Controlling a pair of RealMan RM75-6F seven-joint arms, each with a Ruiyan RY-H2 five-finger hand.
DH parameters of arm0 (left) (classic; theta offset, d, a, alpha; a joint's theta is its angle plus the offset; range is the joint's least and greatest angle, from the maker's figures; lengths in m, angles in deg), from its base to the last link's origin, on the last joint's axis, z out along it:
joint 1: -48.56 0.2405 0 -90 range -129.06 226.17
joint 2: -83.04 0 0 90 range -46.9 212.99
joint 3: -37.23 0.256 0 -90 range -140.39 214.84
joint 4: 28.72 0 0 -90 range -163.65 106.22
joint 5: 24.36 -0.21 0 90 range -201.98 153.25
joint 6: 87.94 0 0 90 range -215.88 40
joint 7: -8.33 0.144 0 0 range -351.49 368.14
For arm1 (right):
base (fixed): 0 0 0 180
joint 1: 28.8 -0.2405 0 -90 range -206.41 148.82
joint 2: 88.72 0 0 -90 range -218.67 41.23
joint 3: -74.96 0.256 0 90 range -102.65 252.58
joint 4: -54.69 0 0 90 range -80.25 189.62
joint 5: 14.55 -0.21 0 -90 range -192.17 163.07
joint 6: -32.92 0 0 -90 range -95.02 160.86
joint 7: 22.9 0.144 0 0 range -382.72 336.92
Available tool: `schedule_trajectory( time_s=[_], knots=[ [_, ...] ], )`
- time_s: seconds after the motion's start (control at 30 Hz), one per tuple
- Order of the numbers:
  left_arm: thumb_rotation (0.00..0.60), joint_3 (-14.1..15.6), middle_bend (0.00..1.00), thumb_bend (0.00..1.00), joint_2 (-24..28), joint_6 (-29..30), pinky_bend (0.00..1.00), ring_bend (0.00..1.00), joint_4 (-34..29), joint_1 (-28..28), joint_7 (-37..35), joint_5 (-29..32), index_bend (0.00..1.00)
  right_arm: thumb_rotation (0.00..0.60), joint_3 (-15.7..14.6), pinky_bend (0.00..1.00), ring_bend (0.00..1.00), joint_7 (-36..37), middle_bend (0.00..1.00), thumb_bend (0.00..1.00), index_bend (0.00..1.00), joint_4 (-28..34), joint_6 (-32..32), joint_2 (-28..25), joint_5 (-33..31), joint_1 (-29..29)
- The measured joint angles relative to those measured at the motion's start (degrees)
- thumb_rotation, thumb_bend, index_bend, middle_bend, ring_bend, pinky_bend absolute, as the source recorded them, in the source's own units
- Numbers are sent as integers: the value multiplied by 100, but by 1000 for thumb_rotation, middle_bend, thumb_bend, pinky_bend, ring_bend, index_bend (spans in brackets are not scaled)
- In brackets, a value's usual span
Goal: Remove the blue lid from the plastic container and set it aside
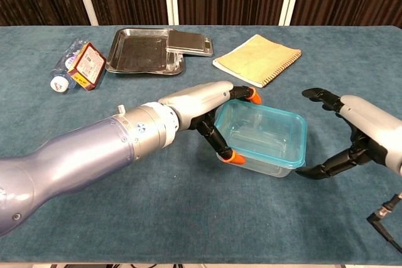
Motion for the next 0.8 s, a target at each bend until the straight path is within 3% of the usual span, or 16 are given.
schedule_trajectory(
  time_s=[0.4,0.8],
  knots=[
    [600,14,397,250,-3,-101,652,396,12,-74,97,1,277,600,92,0,0,120,0,251,0,5,-53,43,16,11],
    [600,37,403,250,14,-210,661,406,-35,-122,162,71,279,600,246,0,0,260,0,250,0,98,-97,131,-67,8]
  ],
)
